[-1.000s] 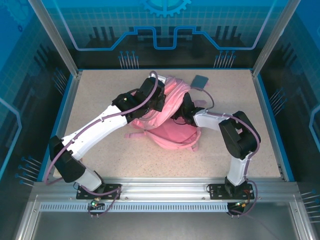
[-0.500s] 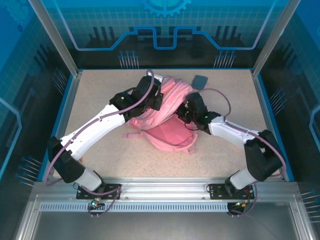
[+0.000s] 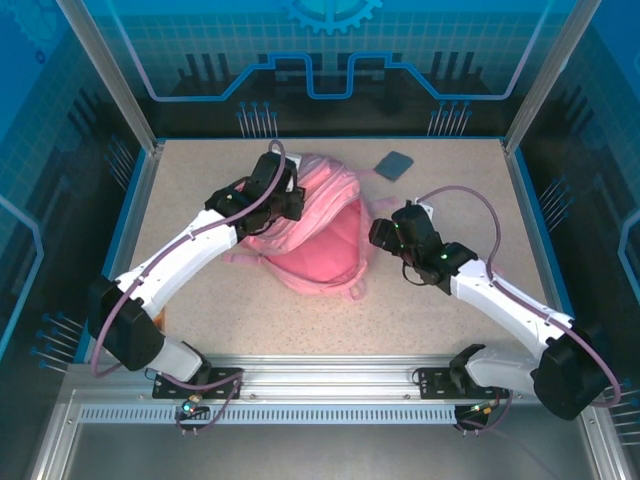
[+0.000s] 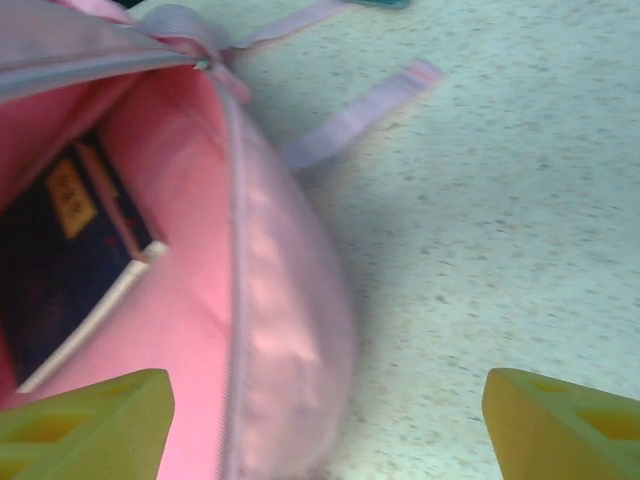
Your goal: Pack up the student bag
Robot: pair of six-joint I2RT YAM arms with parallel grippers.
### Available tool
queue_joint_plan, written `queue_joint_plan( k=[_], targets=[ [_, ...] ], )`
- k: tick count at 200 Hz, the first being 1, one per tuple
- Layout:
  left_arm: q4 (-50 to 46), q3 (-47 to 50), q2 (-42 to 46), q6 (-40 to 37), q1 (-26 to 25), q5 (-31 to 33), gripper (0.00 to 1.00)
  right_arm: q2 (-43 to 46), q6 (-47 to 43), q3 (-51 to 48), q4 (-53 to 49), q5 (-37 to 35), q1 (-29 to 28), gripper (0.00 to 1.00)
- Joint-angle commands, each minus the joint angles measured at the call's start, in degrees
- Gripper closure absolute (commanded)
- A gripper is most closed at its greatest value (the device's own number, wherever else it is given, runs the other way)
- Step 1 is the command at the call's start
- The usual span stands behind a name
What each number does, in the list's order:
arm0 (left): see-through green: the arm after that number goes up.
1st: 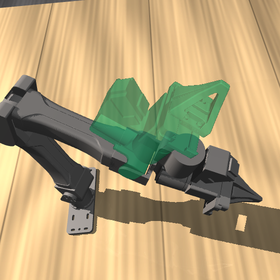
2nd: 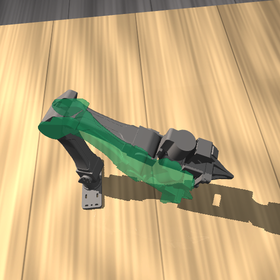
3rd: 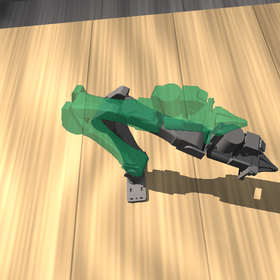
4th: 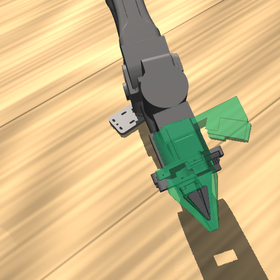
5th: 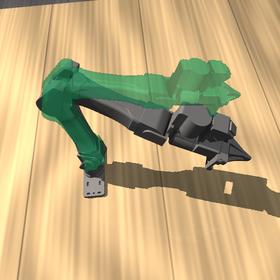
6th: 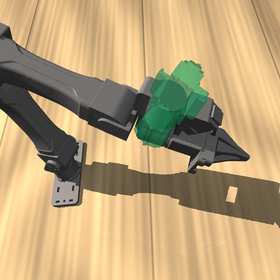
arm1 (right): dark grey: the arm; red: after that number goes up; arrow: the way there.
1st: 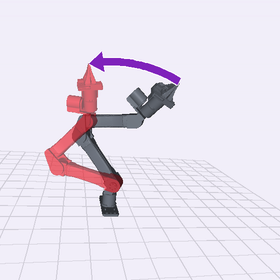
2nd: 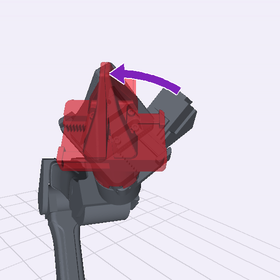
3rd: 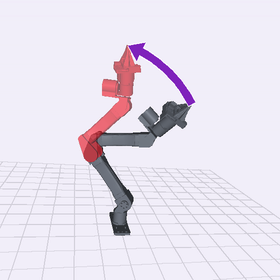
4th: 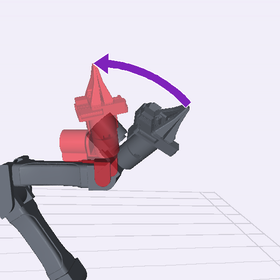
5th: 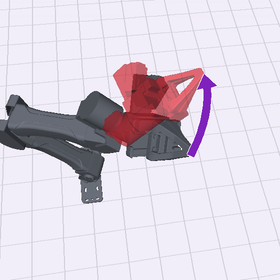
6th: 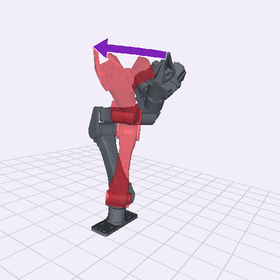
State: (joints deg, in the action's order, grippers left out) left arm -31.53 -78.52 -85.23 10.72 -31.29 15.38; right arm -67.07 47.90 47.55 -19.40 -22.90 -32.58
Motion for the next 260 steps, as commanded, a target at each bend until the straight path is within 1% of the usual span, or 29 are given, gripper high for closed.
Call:
queue_joint_plan(
  k=[1,12,28,45,51,71,96,111,126,138,162,183,200,215,228,260],
  targets=[
    [3.29,2.57,2.76,3.16,0.88,-2.74,1.00,3.00,-2.01,-0.35,-3.19,-5.58,0.44,0.17],
    [3.83,4.24,3.50,3.17,0.91,-4.69,0.99,3.79,-2.24,0.13,-3.19,-5.66,0.92,0.16],
    [4.86,6.84,4.76,3.08,0.93,-7.84,0.95,4.22,-3.10,1.52,-3.01,-4.79,1.76,0.14],
    [5.05,9.02,5.70,3.32,0.89,-10.86,0.88,4.13,-4.31,2.46,-3.02,-3.21,2.56,0.13],
    [5.05,9.67,6.06,3.47,0.88,-11.67,0.85,4.05,-4.91,4.35,-2.65,-2.24,2.77,0.12],
    [4.70,11.62,6.74,3.64,0.89,-14.97,0.74,3.84,-6.55,5.48,-0.89,1.67,3.00,0.11],
    [3.14,12.62,7.92,6.43,1.08,-15.13,0.55,2.39,-7.66,6.97,0.50,7.18,3.13,0.11],
    [1.43,12.77,8.92,8.49,1.81,-14.96,0.47,0.69,-8.91,8.62,0.79,11.23,3.09,0.11],
    [-0.26,13.50,10.33,11.33,3.17,-13.59,0.37,-1.80,-10.20,10.70,0.28,15.36,3.05,0.11],
    [-1.90,14.69,11.47,13.68,4.89,-12.90,0.32,-3.97,-11.19,12.56,-0.52,18.12,2.77,0.11],
    [-4.61,19.02,14.68,18.74,9.68,-11.16,0.26,-7.78,-11.95,15.05,-1.83,19.94,1.67,0.11],
    [-8.39,22.66,18.26,22.31,14.56,-6.93,0.18,-10.16,-11.11,16.03,-2.18,20.63,1.20,0.11],
    [-12.66,25.38,21.39,24.96,19.81,-2.09,0.10,-11.54,-10.49,16.25,-1.68,22.04,1.11,0.11],
    [-14.89,28.44,24.18,26.44,25.61,0.35,0.05,-12.39,-10.29,16.34,-1.09,23.23,1.02,0.11],
    [-14.70,31.34,26.16,26.82,31.06,0.24,0.02,-13.07,-10.20,16.52,-0.91,23.54,0.76,0.11],
    [-9.29,36.60,27.11,27.52,43.47,-5.12,0.01,-14.40,-10.19,17.35,-0.56,24.95,0.69,0.10]
  ],
)
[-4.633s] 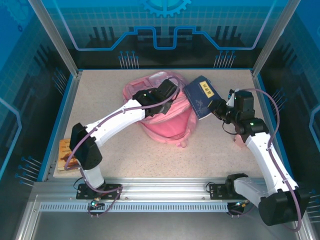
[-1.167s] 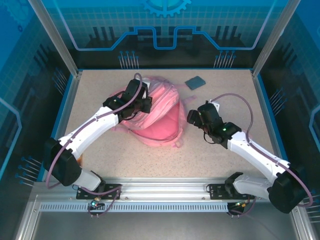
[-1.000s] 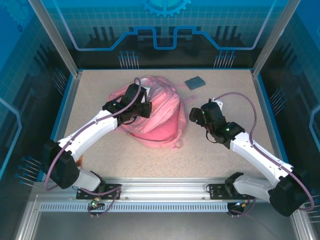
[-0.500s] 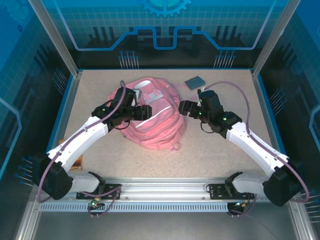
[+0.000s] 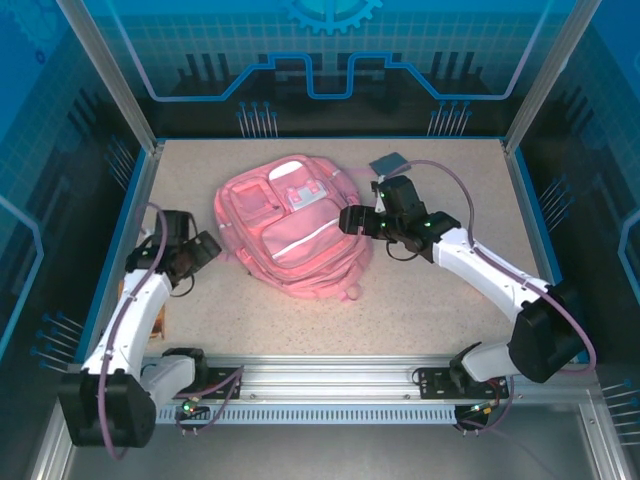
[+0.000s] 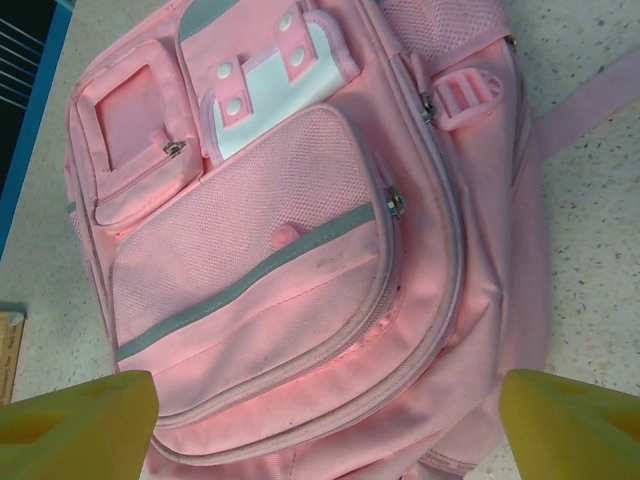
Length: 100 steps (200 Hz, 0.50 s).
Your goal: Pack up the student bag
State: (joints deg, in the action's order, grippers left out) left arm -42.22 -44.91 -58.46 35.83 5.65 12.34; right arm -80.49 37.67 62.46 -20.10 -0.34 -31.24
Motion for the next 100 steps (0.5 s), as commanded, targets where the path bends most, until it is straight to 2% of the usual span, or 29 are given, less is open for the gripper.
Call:
queue_joint_plan(
  k=[1,31,67,100],
  targets=[
    [1.55,3.07,0.22,2.44,6.85,-2.24,0.01,-1.07,-0.01,2.47,0.19,2.42,-0.65,0.09],
    [6.63,3.81,-4.41,3.37,15.93,-2.89,0.01,-1.53,0.01,2.76,0.59,3.10,-0.75,0.08],
    [9.98,2.99,-9.18,5.35,20.06,4.26,0.01,-2.64,0.56,2.80,0.48,3.66,-0.84,0.08],
    [13.36,2.22,-14.97,5.27,23.92,3.01,0.01,-3.23,0.63,3.63,-0.12,4.13,-0.84,0.08]
  ],
)
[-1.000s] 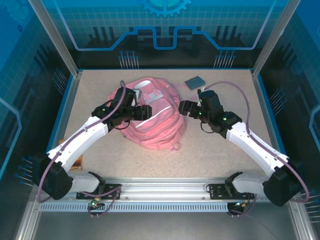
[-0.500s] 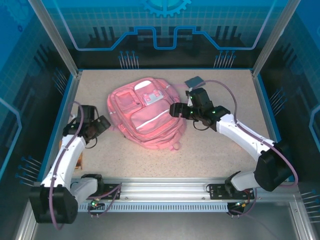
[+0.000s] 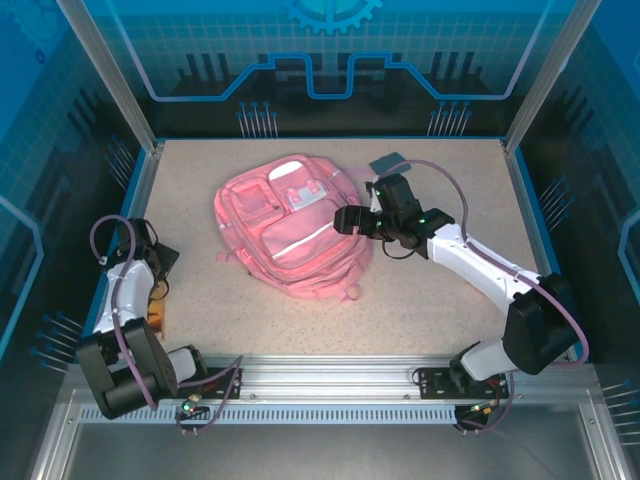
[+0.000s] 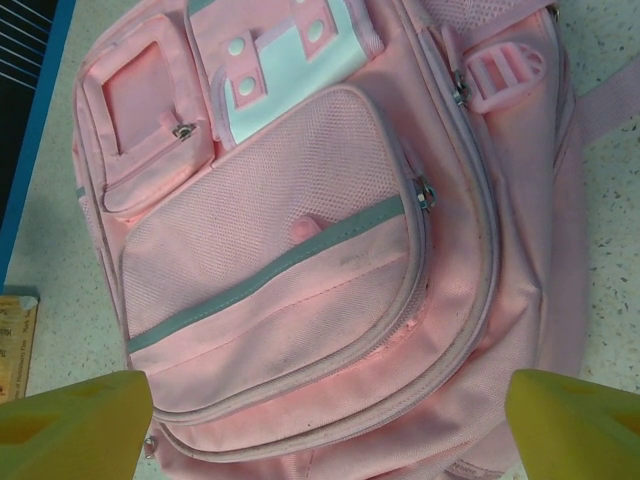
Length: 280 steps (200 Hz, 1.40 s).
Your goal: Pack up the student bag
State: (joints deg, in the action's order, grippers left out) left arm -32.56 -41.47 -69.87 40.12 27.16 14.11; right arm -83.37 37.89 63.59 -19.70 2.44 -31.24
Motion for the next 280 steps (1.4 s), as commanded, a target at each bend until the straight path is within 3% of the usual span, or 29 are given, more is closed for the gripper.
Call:
queue_joint_plan(
  k=[1,31,79,146,227,258,280],
  targets=[
    [3.80,-1.18,-3.72,0.95,2.44,1.17,0.01,-0.35,0.41,2.49,-0.51,1.36,-0.84,0.08],
    [6.20,-2.91,-10.06,-1.75,4.98,-5.07,0.01,-0.04,0.17,2.32,-0.82,0.81,-0.83,0.07],
    [10.44,-2.13,-16.21,-1.36,3.63,-16.41,0.08,-0.08,0.34,1.98,-0.53,0.49,-0.84,0.05],
    [11.06,4.02,-11.45,4.55,-11.86,-20.80,0.09,-0.27,1.71,1.55,-0.16,0.82,-1.08,0.05],
    [6.00,19.06,8.42,17.10,-31.91,-17.05,0.11,-0.96,2.42,1.49,0.81,1.34,-1.67,0.06],
    [3.57,18.95,11.38,19.65,-38.59,-16.92,0.13,-1.91,2.63,2.00,1.03,1.52,-2.39,0.06],
    [-0.90,14.21,12.03,15.46,-39.08,-17.31,0.12,-3.03,1.14,4.17,-0.44,0.50,-3.83,0.07]
  ],
)
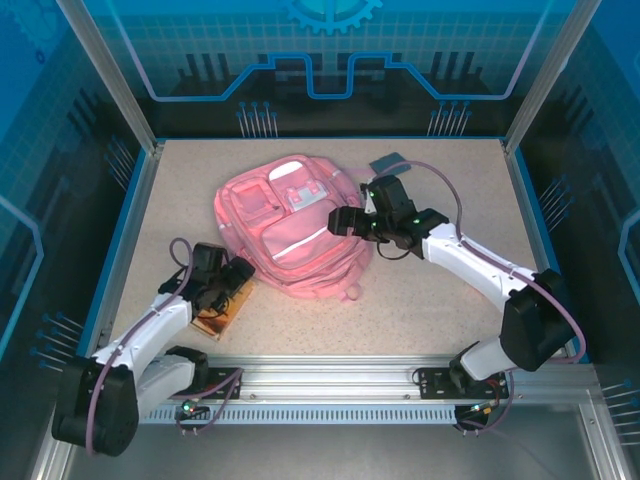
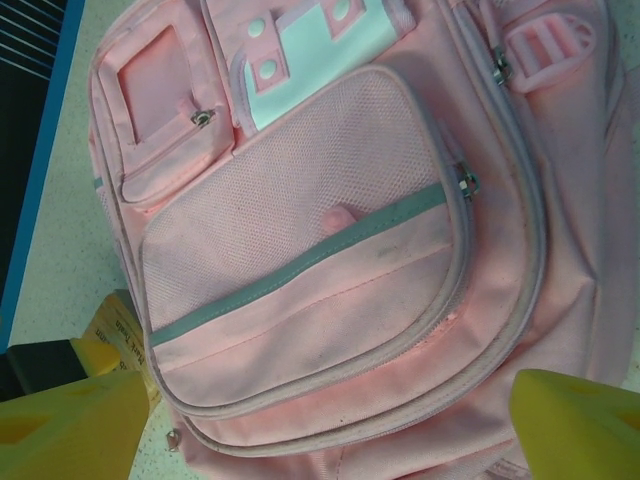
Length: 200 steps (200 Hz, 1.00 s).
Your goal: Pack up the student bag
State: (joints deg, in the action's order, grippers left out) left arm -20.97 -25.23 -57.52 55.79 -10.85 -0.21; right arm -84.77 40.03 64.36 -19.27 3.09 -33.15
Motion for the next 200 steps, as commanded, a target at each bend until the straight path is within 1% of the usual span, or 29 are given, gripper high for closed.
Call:
queue_joint_plan(
  k=[1,21,33,46,64,83,107,132,157,181,200],
  targets=[
    [-12.85,-2.51,-0.32,-0.58,-1.04,-2.80,0.12,-1.72,-1.14,3.54,-1.00,-0.26,-2.06,0.07],
    [-19.85,-10.13,-0.22,-7.27,-0.05,1.13,0.10,-3.80,-3.61,7.38,-3.73,-1.50,-4.33,0.09],
    [-22.25,-12.71,-0.53,-9.95,2.22,2.35,0.10,-5.21,-4.92,9.40,-4.73,-1.69,-5.70,0.10],
    [-23.20,-13.52,-0.67,-12.12,5.84,1.56,0.11,-7.12,-6.03,11.65,-5.86,-1.51,-7.42,0.13],
    [-23.72,-13.05,-0.04,-13.93,11.60,-1.53,0.13,-10.96,-7.56,15.98,-8.00,-0.82,-10.02,0.17],
    [-24.95,-12.48,1.09,-14.36,14.72,-3.13,0.15,-15.96,-9.52,20.52,-10.11,1.05,-13.22,0.23],
    [-26.36,-10.45,3.02,-11.79,15.25,-2.73,0.19,-22.67,-11.20,26.87,-12.25,2.21,-17.25,0.32],
    [-24.13,-5.76,5.41,-7.00,15.33,-4.74,0.29,-28.95,-12.51,33.34,-13.64,3.90,-20.42,0.45],
    [-22.35,-2.36,7.17,-4.38,15.33,-3.56,0.36,-35.68,-14.63,41.23,-16.83,4.03,-23.70,0.57],
    [-21.78,-1.45,6.05,-4.87,15.35,-2.05,0.45,-41.85,-15.38,47.65,-20.02,3.96,-26.09,0.60],
    [-21.23,-0.64,5.38,-4.89,15.33,-1.74,0.53,-45.90,-14.70,50.71,-21.27,4.38,-27.02,0.63]
  ],
)
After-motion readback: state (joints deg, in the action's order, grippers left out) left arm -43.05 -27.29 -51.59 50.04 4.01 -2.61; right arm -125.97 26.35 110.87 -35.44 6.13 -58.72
